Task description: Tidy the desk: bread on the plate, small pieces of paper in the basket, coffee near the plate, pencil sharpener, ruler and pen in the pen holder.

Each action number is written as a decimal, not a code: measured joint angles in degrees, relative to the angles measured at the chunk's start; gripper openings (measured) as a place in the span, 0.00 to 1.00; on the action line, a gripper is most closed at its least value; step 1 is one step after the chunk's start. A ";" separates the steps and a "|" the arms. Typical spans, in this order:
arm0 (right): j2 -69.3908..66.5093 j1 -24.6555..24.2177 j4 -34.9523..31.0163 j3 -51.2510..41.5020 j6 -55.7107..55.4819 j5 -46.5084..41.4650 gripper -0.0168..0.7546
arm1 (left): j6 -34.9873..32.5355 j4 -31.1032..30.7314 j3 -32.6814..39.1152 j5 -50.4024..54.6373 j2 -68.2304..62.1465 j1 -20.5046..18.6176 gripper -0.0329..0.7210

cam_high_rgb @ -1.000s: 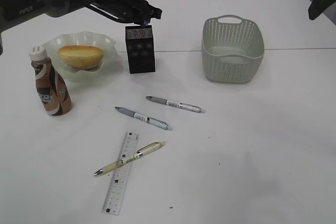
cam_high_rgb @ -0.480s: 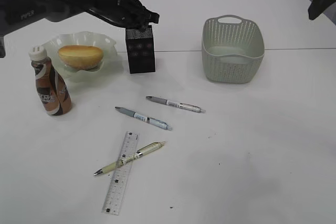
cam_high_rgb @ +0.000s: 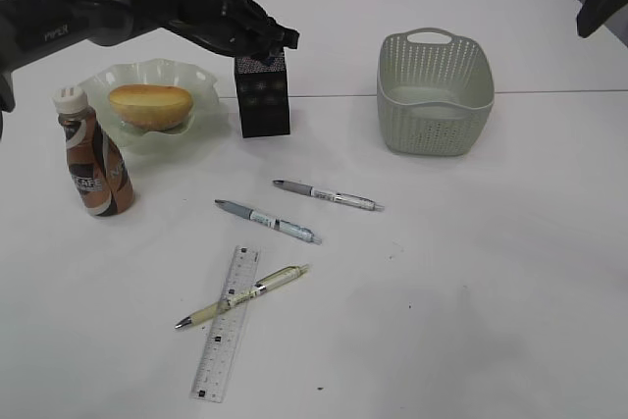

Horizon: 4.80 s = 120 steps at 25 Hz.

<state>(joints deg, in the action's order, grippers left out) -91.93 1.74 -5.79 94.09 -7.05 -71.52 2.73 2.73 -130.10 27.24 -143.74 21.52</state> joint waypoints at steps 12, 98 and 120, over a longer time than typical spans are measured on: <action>0.00 0.00 0.00 0.00 0.00 0.00 0.50 | 0.00 0.22 0.00 0.00 0.00 0.00 0.50; 0.00 0.00 -3.53 0.00 0.00 -0.11 0.50 | 22.46 -2.42 36.10 34.48 21.67 12.70 0.64; 0.00 0.00 -4.14 0.00 0.00 -0.02 0.50 | 22.58 -2.42 36.10 32.58 16.48 12.70 0.67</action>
<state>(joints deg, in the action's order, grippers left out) -91.93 1.74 -9.93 94.09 -7.05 -71.54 25.31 0.31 -94.00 59.81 -127.26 34.23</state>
